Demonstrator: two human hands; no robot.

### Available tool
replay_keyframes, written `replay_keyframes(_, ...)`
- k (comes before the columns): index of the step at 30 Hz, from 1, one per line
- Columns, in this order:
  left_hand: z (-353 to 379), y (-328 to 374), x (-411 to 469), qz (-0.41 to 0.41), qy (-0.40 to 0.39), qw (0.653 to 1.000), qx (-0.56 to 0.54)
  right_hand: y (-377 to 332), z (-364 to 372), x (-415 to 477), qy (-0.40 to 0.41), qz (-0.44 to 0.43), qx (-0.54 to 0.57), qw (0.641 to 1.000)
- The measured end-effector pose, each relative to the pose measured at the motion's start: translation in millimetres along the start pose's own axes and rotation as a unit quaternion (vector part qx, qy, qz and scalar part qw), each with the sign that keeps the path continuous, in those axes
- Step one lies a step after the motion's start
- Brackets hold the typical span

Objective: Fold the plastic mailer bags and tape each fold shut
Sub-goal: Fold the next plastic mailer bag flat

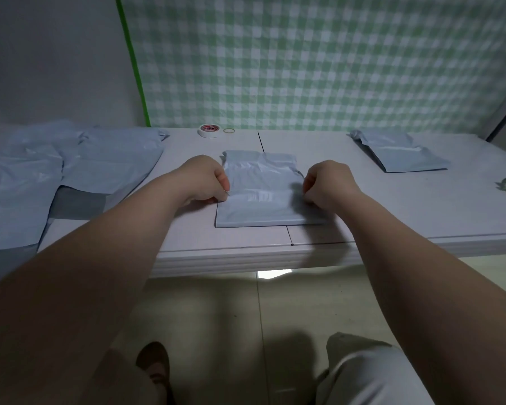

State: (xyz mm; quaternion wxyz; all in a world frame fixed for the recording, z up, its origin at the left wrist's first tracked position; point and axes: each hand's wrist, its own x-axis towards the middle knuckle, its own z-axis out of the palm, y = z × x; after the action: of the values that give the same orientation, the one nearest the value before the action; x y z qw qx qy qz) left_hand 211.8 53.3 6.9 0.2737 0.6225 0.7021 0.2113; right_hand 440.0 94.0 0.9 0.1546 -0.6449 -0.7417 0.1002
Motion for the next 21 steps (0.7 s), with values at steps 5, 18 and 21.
replay_keyframes(5, 3.4, 0.5, 0.2, -0.017, 0.0, 1.0, -0.01, 5.1, -1.5, -2.4, -0.01, 0.011, 0.045, 0.999)
replay_keyframes(18, 4.1, -0.4, -1.3, -0.023, 0.014, 0.998, -0.052, 4.4, -1.5, -1.8, -0.001, 0.017, 0.019, 1.0)
replay_keyframes(21, 6.1, -1.7, -1.6, -0.027, 0.029, 0.998, -0.043, 3.0, 0.2, -2.2, 0.006, 0.021, 0.012, 1.0)
